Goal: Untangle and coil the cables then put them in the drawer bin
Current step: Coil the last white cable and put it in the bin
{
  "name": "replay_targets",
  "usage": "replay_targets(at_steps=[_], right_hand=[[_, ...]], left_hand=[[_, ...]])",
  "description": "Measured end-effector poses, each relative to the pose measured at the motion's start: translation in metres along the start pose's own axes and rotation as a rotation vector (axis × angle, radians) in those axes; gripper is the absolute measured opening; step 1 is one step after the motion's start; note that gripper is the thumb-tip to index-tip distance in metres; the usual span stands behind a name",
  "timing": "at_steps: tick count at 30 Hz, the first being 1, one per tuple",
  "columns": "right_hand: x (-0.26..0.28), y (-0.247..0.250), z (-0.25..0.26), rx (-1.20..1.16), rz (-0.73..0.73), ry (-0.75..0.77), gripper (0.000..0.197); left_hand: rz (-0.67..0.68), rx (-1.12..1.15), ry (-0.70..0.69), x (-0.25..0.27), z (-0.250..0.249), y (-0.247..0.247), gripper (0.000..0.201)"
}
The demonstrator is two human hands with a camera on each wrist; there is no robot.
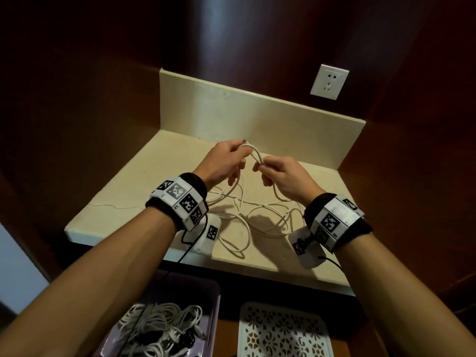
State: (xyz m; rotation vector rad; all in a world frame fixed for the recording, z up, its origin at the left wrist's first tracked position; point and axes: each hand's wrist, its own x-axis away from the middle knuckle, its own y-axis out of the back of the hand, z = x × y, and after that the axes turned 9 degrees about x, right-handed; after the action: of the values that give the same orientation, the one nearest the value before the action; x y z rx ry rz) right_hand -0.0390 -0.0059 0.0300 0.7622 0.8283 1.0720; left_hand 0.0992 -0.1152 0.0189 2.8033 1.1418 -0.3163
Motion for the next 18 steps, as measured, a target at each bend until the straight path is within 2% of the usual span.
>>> replay_targets(at_steps=[5, 7, 10, 13, 18], right_hand=[[-0.004, -0.007, 0.0, 0.007, 0.031, 0.0, 0.022], [-0.006, -0.012, 0.001, -0.025, 0.044, -0.004, 0.022], [-0.01, -0.021, 0.003, -0.078, 0.034, 0.013, 0.027], [-0.016, -0.031, 0.011, -0.159, 0.053, 0.002, 0.018], [-0.023, -0.043, 0.02, -0.35, 0.183, -0.051, 0.011]], left_hand=[[0.067, 0.189, 0.036, 0.002, 0.001, 0.003, 0.036], [0.073, 0.205, 0.013, 0.003, 0.001, 0.005, 0.03], [0.046, 0.182, -0.026, 0.003, 0.003, 0.01, 0.027], [0.02, 0.189, -0.023, 0.001, 0.005, 0.017, 0.027], [-0.033, 0.216, -0.059, 0.0, -0.002, 0.027, 0.025]])
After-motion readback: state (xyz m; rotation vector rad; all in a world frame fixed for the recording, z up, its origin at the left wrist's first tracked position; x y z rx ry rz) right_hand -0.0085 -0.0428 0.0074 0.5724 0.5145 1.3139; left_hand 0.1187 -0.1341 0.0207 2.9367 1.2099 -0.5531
